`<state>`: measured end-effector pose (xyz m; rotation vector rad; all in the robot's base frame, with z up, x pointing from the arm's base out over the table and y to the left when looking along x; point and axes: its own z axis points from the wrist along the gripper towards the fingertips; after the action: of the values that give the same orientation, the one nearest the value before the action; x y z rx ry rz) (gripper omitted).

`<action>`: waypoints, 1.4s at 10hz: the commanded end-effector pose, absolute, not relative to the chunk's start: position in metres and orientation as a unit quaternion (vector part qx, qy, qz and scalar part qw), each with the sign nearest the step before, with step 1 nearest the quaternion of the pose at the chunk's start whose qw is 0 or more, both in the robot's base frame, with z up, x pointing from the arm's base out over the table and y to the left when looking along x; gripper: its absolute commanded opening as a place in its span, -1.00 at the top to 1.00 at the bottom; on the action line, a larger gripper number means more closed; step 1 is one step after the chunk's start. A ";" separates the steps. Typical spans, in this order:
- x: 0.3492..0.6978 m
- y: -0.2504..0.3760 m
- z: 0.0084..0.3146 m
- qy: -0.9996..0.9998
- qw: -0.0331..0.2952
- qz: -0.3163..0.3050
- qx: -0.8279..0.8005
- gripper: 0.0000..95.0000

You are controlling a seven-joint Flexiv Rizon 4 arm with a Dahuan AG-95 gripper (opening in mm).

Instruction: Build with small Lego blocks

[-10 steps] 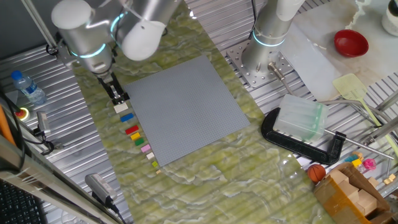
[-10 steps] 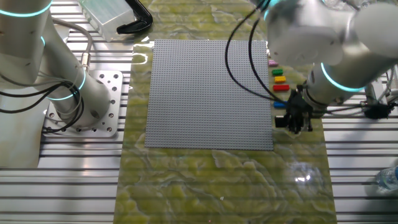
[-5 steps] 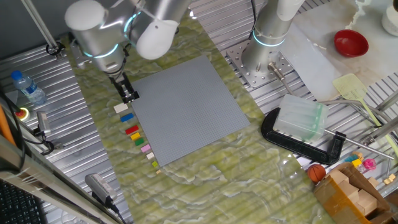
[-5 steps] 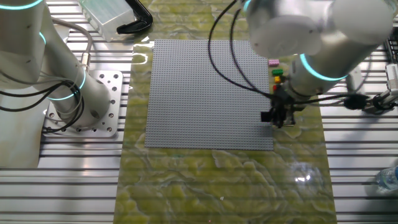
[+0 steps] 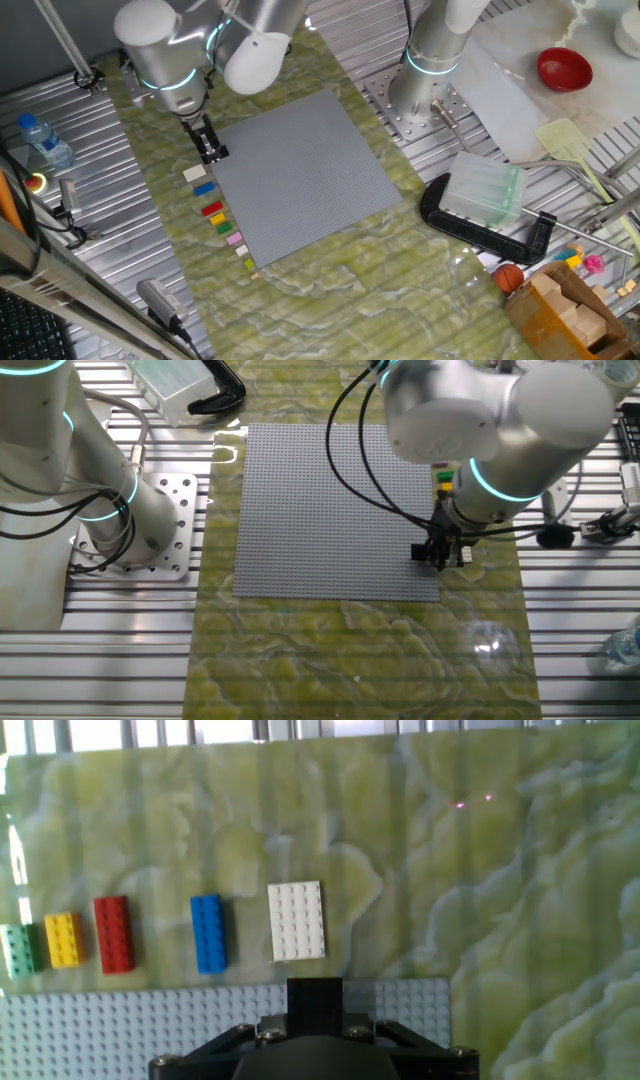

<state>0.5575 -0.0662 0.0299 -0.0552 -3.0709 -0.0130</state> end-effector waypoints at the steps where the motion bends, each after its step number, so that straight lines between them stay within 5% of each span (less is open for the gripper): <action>1: 0.554 -0.059 0.028 -0.999 0.037 -0.012 -0.018 1.00; 14: 0.548 -0.055 0.015 -0.999 0.040 -0.009 -0.004 1.00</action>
<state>0.5475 -0.0553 0.0151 -0.0124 -3.0617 -0.0258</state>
